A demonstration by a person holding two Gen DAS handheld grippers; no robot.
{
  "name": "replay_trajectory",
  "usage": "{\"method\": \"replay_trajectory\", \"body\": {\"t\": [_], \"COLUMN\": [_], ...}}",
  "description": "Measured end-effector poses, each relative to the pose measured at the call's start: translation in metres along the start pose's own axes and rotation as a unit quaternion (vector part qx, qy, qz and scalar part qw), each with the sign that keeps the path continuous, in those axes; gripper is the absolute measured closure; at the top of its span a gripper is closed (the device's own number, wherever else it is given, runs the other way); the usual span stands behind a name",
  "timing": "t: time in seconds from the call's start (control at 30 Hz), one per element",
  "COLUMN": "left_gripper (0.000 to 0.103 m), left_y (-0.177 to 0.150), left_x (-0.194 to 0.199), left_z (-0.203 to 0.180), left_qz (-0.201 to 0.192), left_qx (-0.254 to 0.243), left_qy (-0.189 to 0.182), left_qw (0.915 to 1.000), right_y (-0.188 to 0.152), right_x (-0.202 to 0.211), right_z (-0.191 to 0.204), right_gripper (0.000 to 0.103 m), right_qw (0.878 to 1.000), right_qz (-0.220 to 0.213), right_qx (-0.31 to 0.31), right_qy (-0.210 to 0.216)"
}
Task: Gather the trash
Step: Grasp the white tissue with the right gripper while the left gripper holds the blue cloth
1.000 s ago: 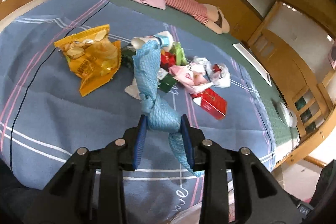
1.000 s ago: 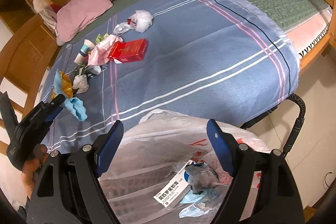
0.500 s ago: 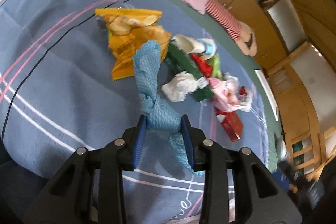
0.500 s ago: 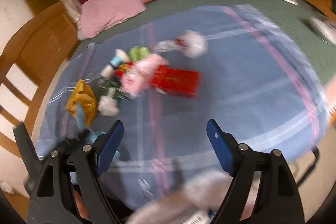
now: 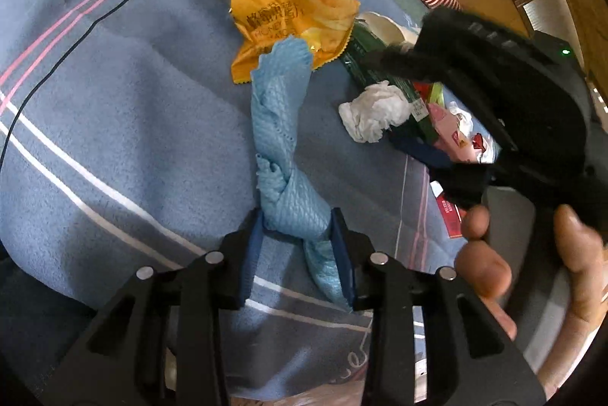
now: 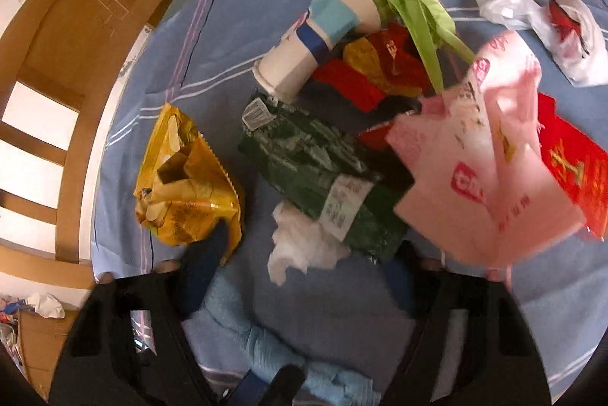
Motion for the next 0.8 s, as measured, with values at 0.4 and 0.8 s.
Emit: {"method": "replay_trajectory", "body": {"t": [0.4,0.8], "left_gripper": [0.067,0.068], "left_y": [0.004,0.005], "left_x": [0.005,0.032], "left_z": [-0.004,-0.044], "left_qz": [-0.011,-0.083], "left_qx": [-0.023,-0.143], "left_qy": [0.002,0.007], "left_qw": [0.9997,0.9861], "right_y": [-0.057,-0.127], "right_x": [0.108,0.189], "right_z": [-0.062,-0.13], "right_gripper": [0.081,0.081], "right_qw": [0.997,0.987], "right_qz": [-0.07,-0.156], "right_qx": [0.015,-0.024], "right_qy": [0.031,-0.026]}}
Point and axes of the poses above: each gripper's, at about its wrist camera, not at the fingertips, and x roughly against the way its jaws point, z to its left, y to its top, the point moved 8 cm from there along -x, roughly the way its jaws point, and after that the axes turned 6 degrees about -z, right-handed, at the moved point
